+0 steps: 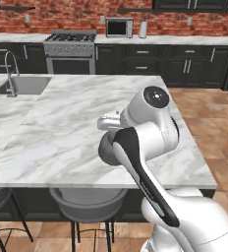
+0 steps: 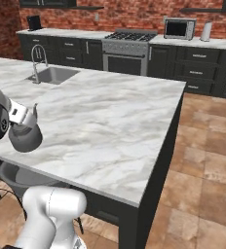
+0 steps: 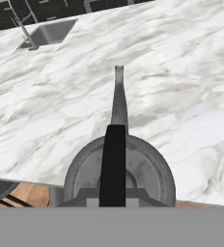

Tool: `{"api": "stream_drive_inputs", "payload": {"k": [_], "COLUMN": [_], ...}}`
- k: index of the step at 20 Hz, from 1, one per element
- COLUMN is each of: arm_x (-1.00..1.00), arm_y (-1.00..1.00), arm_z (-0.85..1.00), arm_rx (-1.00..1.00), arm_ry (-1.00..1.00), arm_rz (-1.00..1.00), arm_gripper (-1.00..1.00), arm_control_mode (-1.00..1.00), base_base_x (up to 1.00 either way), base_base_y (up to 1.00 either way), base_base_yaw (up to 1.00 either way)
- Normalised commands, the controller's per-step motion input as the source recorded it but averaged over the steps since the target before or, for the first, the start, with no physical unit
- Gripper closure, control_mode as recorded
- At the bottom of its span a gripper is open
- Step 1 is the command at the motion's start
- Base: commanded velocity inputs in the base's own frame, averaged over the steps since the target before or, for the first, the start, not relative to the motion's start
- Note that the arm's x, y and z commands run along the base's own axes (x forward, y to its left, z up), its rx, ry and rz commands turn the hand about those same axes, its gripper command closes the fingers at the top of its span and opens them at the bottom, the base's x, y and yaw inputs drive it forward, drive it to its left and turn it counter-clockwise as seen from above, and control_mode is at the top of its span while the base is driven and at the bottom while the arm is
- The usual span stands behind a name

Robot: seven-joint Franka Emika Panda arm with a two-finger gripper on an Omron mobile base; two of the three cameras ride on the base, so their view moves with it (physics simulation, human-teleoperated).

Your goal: The kettle is done boiling. Turn off the stove, then wait for 300 timesteps before moving the kettle to the dining table.

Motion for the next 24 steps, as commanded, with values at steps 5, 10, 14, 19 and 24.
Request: {"api": "stream_drive_inputs", "payload": {"k": [5,10,14,19,24], "arm_x": [0.33,0.41,0.47,0.35,0.07], "arm_y": [-0.01,0.00,0.00,0.00,-0.08], "arm_z": [-0.04,-0.14,-0.21,-0.27,-0.31], "arm_rx": [0.00,0.00,0.00,0.00,0.00], "arm_ry": [0.05,0.10,0.13,0.12,0.07], "arm_rz": [0.00,0.00,0.00,0.00,0.01], "arm_gripper": [1.00,1.00,1.00,1.00,1.00], "arm_control_mode": [-1.00,-1.00,-1.00,-1.00,-1.00], "base_base_x": [0.00,0.00,0.00,0.00,0.00], "base_base_y": [0.00,0.00,0.00,0.00,0.00], "base_base_yaw": [0.00,0.00,0.00,0.00,0.00]}}
